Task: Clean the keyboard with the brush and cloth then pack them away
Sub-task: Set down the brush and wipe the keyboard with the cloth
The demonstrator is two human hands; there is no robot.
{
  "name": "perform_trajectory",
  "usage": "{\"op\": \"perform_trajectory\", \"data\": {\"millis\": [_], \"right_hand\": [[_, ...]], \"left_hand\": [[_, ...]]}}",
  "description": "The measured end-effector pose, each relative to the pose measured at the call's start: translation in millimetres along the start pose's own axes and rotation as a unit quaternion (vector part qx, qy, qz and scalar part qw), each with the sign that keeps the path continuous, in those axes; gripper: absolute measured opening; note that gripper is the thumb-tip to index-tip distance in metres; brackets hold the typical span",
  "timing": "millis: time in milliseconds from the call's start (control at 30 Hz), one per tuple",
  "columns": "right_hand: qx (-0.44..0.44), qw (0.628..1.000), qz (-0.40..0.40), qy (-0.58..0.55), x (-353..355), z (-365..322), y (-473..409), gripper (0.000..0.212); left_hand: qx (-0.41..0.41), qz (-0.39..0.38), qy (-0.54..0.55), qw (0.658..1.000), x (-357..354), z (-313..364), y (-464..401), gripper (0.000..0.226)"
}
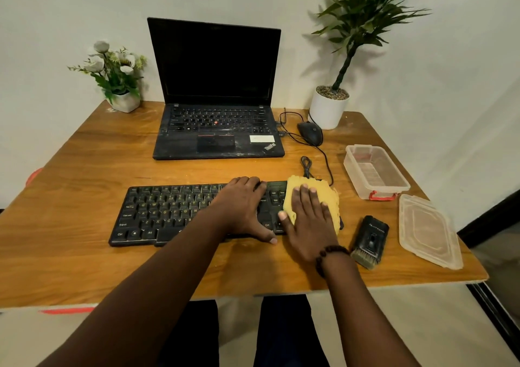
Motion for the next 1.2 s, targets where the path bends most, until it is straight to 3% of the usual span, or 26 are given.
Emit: {"op": "perform_trajectory", "data": {"millis": [200,467,567,600,633,700,733,767,833,867,900,967,1100,1200], "right_hand": [[-0.036,0.998,-0.014,-0.053,16.0,31.1,-58.1,0.064],[0.000,0.999,0.047,-0.008,-2.7,-24.5,19.2,0.067],[0.012,0.998,0.035,-0.049,0.6,-13.7,-3.3,0.065],[0.008,0.993,0.035,-0.110,2.5,-7.7,-15.2,0.063],[-0.021,0.972,0.061,-0.225,11.9,0.0,-21.9,0.059],[-0.118,0.870,0.176,-0.445,34.1,26.9,-26.8,0.050],[-0.167,0.813,0.239,-0.504,46.5,41.6,-24.2,0.052],[-0.191,0.787,0.281,-0.515,58.9,54.4,-22.2,0.060],[-0.188,0.803,0.327,-0.461,78.0,66.9,-19.2,0.067],[-0.173,0.838,0.315,-0.410,81.6,61.5,-19.3,0.056],[-0.151,0.886,0.267,-0.347,76.9,50.1,-22.4,0.045],[-0.094,0.946,0.169,-0.261,52.1,19.1,-31.3,0.035],[0.035,0.974,0.120,-0.191,17.6,-56.2,-43.7,0.043],[0.088,0.985,0.089,-0.118,22.5,-48.4,-43.2,0.042]], "left_hand": [[0.000,-0.003,-0.010,1.000,2.0,0.3,-0.5,0.133],[-0.005,-0.001,-0.014,1.000,-0.4,0.5,-2.7,0.127],[-0.003,-0.008,-0.008,1.000,0.9,0.3,-0.8,0.130],[-0.001,-0.011,-0.010,1.000,1.0,0.4,-0.4,0.131],[0.001,-0.017,-0.009,1.000,0.5,0.7,-0.2,0.132],[0.005,-0.045,0.014,0.999,-3.4,-0.6,0.8,0.135],[0.005,-0.061,0.032,0.998,-6.0,-2.2,1.6,0.138],[0.004,-0.072,0.049,0.996,-8.3,-4.5,2.4,0.141],[0.010,-0.069,0.065,0.995,-9.1,-12.2,4.5,0.144],[0.016,-0.060,0.062,0.996,-8.3,-15.8,5.3,0.144],[0.023,-0.052,0.056,0.997,-7.3,-18.3,5.7,0.144],[0.030,-0.043,0.046,0.998,-4.0,-18.3,6.1,0.142],[0.031,-0.042,0.043,0.998,-4.0,-16.8,-0.5,0.141],[0.036,-0.037,0.047,0.998,-3.6,-18.2,0.4,0.140]]}}
Point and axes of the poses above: each hand's wrist, its own y-axis away from the middle knuckle, its own x-axis out of the back of the hand, z = x × y, the point moved 8 cm from there along -y, towards the middle knuckle, and after that the axes turned 14 degrees about x, right-handed, at the moved point
